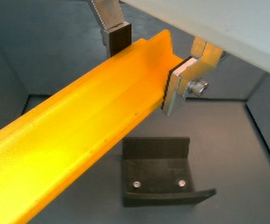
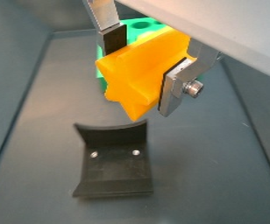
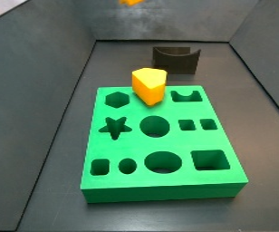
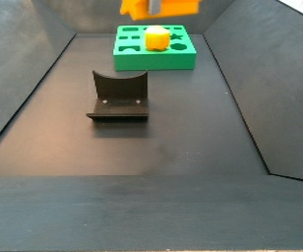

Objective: Pick up the star object. Move up. Place the star object on the fixture. Regrasp the star object. Move to above the board. Insert the star object.
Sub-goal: Place the star object on the fixture.

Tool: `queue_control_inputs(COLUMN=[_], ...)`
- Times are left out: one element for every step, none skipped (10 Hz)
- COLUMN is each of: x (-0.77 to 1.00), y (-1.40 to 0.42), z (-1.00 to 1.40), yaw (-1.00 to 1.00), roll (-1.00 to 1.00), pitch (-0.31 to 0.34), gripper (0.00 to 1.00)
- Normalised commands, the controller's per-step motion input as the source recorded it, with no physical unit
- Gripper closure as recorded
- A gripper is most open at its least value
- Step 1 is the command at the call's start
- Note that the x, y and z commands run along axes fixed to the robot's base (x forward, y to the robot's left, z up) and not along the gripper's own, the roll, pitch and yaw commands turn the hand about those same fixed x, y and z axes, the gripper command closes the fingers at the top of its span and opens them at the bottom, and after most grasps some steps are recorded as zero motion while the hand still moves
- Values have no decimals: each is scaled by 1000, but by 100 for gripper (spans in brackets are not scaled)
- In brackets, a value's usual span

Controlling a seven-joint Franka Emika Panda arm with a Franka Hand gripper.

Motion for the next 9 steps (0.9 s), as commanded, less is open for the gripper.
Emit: queue_control_inputs(x=[433,347,266,463,388,299,246,98,58], y=[-14,-12,-9,208,206,144,98,57,50], z=[22,21,18,-666,-654,-368,-231,-79,-36], yaw=[1000,1000,1000,1000,1000,1000,971,907,854], roll=[94,101,108,-782,-874,-997,-1000,-1000,-1000], pitch=[149,164,177,160,172,192,212,296,374], gripper=[100,100,100,100,100,100,100,100,100])
